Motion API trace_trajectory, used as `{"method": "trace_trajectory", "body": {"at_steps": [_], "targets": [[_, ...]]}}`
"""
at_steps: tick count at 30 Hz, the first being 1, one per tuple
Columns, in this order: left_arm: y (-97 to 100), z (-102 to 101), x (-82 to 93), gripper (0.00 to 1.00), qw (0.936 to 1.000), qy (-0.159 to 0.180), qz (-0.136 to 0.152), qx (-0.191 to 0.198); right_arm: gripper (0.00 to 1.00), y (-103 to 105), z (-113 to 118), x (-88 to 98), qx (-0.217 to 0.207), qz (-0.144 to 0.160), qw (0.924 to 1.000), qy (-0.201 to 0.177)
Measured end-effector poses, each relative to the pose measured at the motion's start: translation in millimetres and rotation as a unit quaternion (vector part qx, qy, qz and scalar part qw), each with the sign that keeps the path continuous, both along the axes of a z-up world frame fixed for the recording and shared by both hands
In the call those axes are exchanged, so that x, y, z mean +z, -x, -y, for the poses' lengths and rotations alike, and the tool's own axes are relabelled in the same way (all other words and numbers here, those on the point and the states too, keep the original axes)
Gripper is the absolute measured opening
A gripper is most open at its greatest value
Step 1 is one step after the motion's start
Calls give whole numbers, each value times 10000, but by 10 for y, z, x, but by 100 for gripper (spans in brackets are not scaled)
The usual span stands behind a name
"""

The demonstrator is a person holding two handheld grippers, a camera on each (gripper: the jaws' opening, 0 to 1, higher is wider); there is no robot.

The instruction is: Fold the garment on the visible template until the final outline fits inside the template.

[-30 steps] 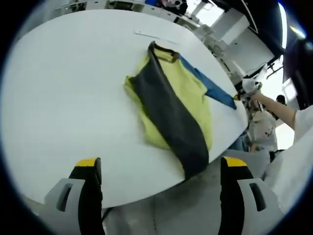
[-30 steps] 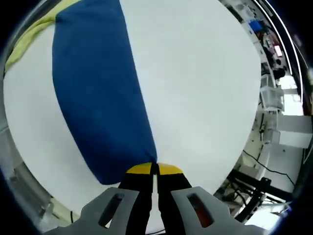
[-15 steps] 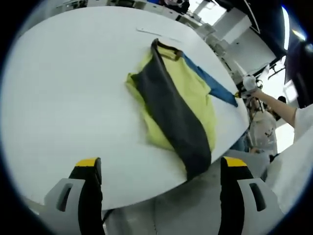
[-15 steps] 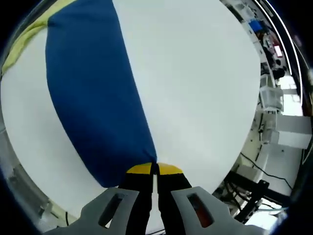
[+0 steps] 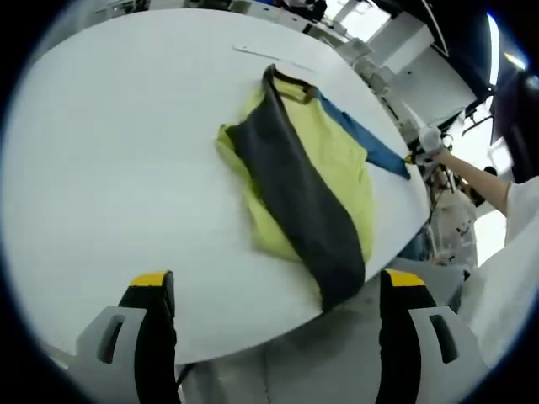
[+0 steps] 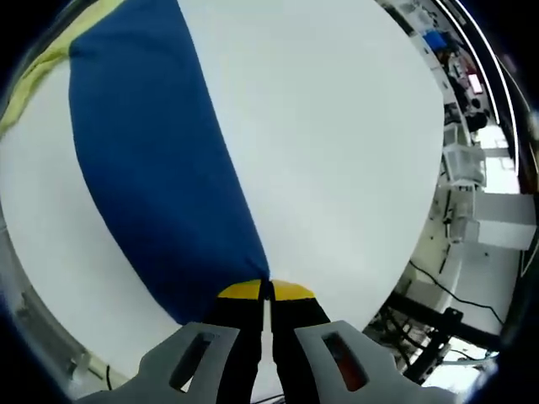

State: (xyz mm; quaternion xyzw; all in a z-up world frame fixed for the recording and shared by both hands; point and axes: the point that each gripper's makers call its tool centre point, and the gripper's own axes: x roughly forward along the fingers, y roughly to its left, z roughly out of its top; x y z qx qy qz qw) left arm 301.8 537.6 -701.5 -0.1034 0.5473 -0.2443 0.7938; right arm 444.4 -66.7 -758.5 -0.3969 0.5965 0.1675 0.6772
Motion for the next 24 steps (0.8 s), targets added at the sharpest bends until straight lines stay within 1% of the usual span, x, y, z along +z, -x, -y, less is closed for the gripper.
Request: {"method": "trace_trajectory", "body": {"at_steps": [8, 14, 16, 24], "targets": [[-44, 17, 11, 98, 10000, -3, 15, -14, 3, -57, 51, 2, -49, 21, 10000, 7], [-50, 25, 5, 98, 10000, -9, 6, -21, 2, -9, 73, -23, -24, -59, 10000, 71], [-47, 27, 0, 98, 10000, -13, -3, -26, 2, -26, 109, -46, -33, -78, 9999, 71], [-45, 61, -2, 97, 10000, 8, 3, -54, 2, 72, 102, -62, -32, -206, 9998, 72]]}}
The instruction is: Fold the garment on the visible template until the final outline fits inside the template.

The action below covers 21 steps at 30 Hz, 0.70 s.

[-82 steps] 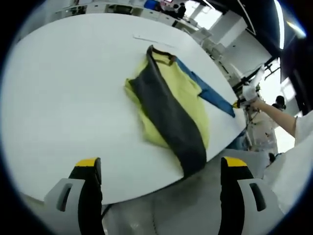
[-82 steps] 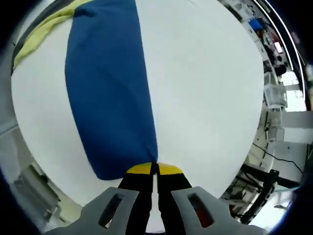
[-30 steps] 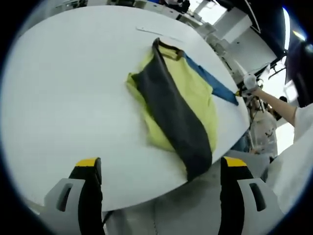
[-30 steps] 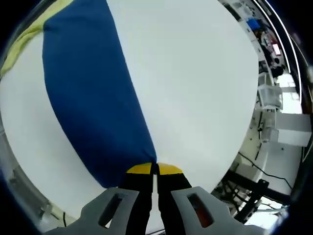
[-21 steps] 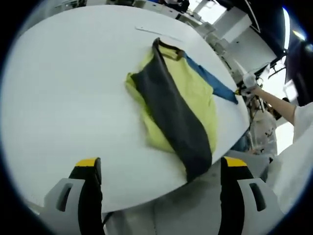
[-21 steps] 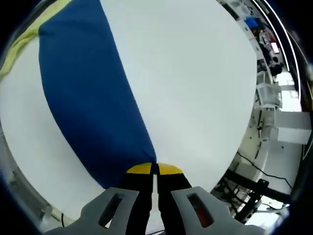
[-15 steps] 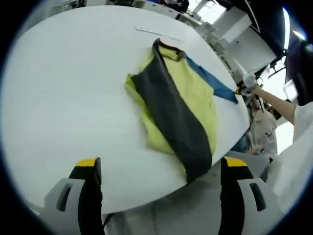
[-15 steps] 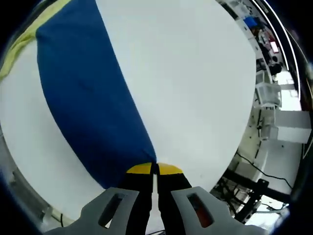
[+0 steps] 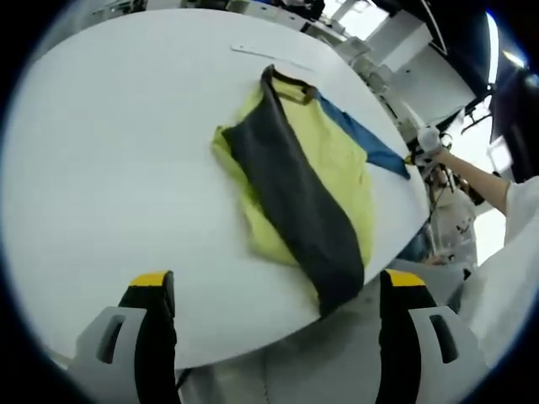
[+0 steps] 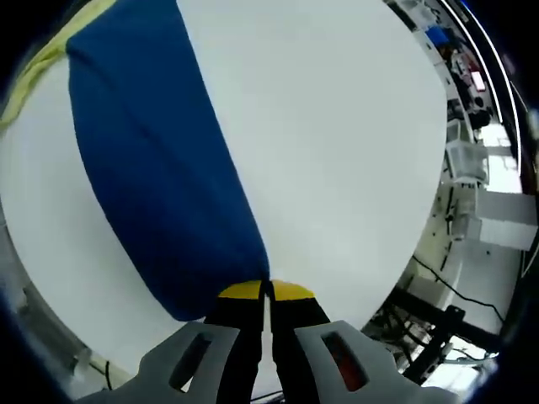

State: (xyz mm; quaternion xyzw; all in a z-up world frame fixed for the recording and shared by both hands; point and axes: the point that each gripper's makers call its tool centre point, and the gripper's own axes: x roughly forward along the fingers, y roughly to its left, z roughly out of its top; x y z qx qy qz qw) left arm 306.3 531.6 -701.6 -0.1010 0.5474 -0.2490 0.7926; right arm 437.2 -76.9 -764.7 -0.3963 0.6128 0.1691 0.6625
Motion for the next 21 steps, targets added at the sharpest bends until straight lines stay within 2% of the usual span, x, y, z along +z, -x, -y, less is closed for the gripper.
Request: {"method": "trace_trajectory", "body": {"at_steps": [6, 21], "targets": [[1, -2, 13, 97, 10000, 5, 21, -14, 2, 52, 14, -15, -29, -21, 10000, -5], [23, 26, 60, 97, 9999, 48, 87, -53, 2, 336, -73, 19, -126, -207, 9997, -82]]}}
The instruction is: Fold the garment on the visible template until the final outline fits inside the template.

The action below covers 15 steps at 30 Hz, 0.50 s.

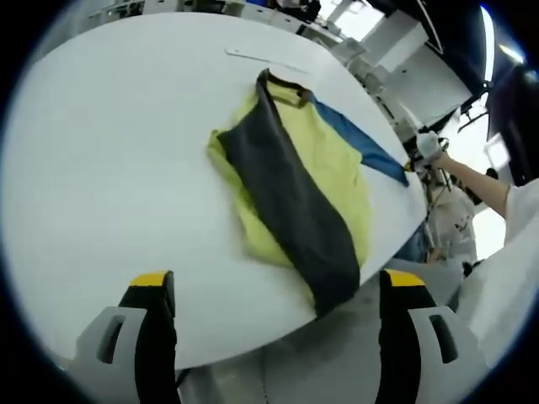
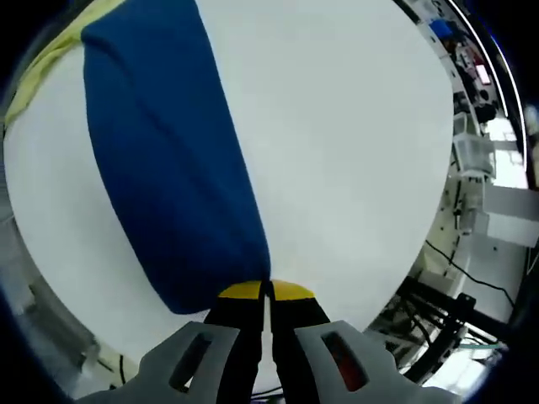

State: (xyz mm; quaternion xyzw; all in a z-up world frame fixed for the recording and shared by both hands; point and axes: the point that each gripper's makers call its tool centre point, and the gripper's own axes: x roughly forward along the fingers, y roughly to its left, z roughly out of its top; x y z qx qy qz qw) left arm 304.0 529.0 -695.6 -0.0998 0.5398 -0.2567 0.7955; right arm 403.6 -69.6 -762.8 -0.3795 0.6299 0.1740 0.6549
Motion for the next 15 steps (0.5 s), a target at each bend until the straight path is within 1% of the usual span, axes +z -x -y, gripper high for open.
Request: {"method": "trace_trajectory", "body": {"at_steps": [6, 11, 15], "targets": [[24, -12, 18, 97, 10000, -8, 15, 1, 2, 69, -25, 11, -9, -12, 10000, -4], [28, -10, 35, 97, 10000, -7, 36, -6, 2, 58, 0, -5, -25, -20, 10000, -13], [33, -6, 46, 97, 10000, -4, 51, -14, 2, 91, -13, -3, -34, -19, 10000, -21]]}}
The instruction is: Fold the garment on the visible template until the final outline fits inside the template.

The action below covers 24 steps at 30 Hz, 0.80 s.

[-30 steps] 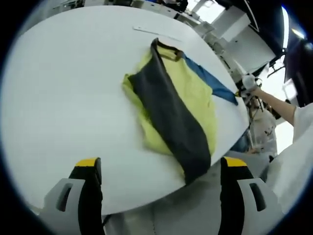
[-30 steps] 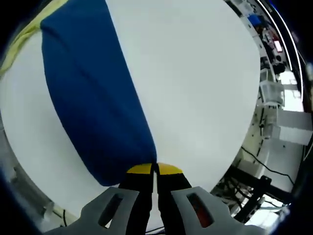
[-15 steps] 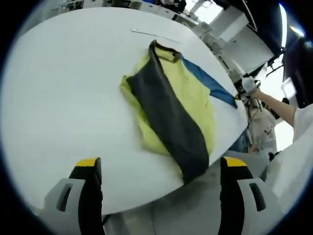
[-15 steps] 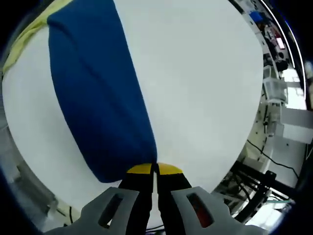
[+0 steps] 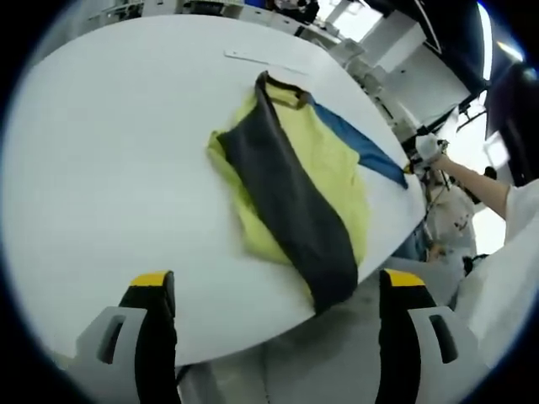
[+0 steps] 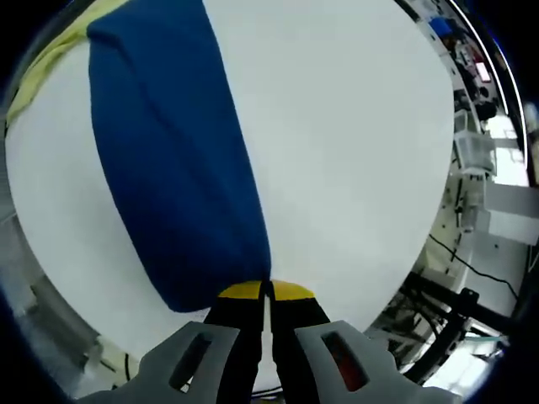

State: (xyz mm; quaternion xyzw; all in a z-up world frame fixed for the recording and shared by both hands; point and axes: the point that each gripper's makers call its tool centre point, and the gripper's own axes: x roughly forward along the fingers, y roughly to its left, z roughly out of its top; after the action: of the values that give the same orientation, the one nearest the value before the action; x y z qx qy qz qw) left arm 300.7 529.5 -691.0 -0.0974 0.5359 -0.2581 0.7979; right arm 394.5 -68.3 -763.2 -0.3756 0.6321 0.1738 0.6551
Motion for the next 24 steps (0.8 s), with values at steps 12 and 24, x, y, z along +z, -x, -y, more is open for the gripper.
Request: {"method": "trace_trajectory", "body": {"at_steps": [12, 24], "targets": [[29, 10, 6, 97, 10000, 10, 7, -25, 3, 61, 9, -3, -79, 10, 10000, -25], [6, 43, 39, 97, 9999, 89, 55, -42, 9, 160, -22, 54, -378, 192, 9988, -243]]}}
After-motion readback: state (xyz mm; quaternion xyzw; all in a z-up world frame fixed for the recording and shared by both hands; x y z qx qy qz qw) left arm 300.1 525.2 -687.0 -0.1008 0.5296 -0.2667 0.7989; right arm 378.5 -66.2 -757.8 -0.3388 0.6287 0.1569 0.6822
